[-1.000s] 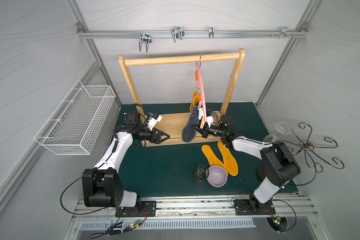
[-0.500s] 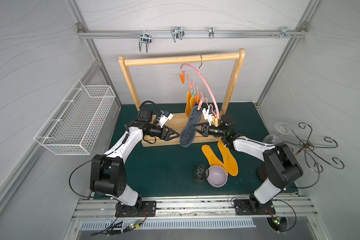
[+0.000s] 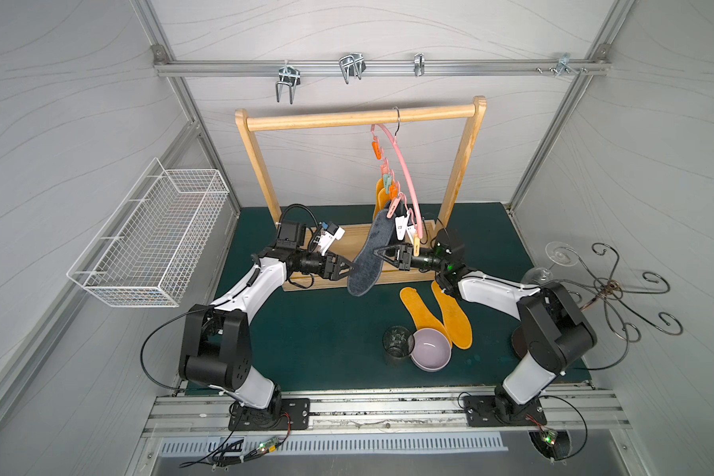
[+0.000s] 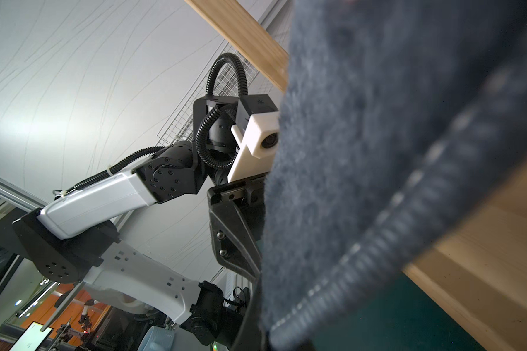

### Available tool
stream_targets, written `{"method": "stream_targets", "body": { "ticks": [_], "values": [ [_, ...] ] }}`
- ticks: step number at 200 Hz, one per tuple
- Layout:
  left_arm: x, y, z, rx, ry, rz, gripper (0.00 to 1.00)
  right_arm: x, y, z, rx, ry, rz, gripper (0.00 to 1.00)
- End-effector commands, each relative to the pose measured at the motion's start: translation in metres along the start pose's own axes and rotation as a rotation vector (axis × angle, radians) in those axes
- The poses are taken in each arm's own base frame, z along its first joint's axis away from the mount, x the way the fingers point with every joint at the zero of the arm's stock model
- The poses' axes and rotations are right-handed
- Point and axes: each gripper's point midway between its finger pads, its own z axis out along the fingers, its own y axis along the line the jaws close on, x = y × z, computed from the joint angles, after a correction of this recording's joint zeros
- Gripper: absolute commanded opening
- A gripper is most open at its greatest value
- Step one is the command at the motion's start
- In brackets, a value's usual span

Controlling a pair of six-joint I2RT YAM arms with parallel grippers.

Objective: Take the shoe insoles off the hanger
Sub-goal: Remove the insole from the hanger.

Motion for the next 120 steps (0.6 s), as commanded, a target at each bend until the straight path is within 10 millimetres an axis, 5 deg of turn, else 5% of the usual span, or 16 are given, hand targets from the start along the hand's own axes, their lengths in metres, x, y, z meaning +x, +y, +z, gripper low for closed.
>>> {"method": "stream_targets", "body": {
  "ticks": [1, 16, 35, 74, 120],
  "values": [
    [0.002, -0.016, 0.010, 0.068, 0.003, 0.057, 0.67, -0.007, 0.012, 0.003, -0.070, -0.041, -0.030, 0.03],
    [0.008, -0.023, 0.015, 0.091, 0.026, 0.066, 0.59, -0.008, 0.012, 0.003, -0.083, -0.050, -0.030, 0.03],
    [0.009, -0.027, 0.015, 0.121, 0.026, 0.061, 0.38, -0.005, 0.006, 0.002, -0.059, -0.068, -0.025, 0.03],
    [0.011, -0.037, 0.011, 0.181, 0.022, 0.065, 0.00, -0.006, -0.010, -0.004, 0.034, -0.099, -0.032, 0.20],
    [0.018, -0.039, 0.013, 0.219, 0.018, 0.045, 0.00, -0.015, -0.023, -0.010, 0.060, -0.164, -0.009, 0.36]
  ]
}}
